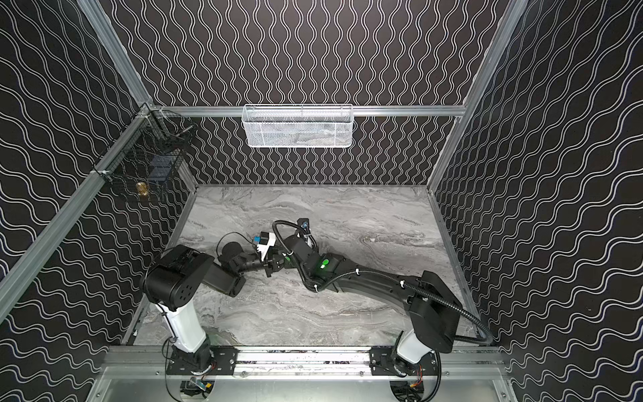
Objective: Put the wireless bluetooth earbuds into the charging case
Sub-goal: 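Push the lilac earbud into the open case's empty slot with the right gripper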
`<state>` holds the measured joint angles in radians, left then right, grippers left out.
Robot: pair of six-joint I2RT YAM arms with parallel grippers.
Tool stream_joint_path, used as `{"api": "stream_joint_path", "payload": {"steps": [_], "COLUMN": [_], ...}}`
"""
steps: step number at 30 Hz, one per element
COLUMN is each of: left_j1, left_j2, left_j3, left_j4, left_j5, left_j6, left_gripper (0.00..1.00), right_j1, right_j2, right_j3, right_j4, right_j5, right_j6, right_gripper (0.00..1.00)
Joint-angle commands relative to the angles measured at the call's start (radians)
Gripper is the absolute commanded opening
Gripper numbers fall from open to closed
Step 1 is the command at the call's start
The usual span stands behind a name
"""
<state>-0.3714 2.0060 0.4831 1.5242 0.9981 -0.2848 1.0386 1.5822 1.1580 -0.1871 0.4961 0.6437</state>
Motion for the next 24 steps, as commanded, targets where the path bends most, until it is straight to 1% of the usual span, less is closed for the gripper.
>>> {"api": "stream_joint_path", "payload": {"steps": [1, 15, 24], "left_j1": [0.000, -0.001, -0.002], "left_j2": [-0.003, -0.001, 0.000], "left_j3": [0.000, 0.003, 0.005], "left_j4": [0.027, 0.027, 0.027], "left_j5": [0.010, 0.023, 0.035], "left_j6": [0.006, 0.004, 0.003], "left_gripper": [0.25, 0.24, 0.23], "right_j1": [0.001, 0.000, -0.001], "right_j2": [-0.003, -0.036, -0.032], "right_j3": [0.000, -0.039, -0.025], "right_j4": [-0.007, 0.001, -0.009], "right_j5": [0.015, 0.022, 0.022], "right_j6": [0.003, 0.013, 0.001], "right_gripper": [0.27, 0.27, 0.25]}}
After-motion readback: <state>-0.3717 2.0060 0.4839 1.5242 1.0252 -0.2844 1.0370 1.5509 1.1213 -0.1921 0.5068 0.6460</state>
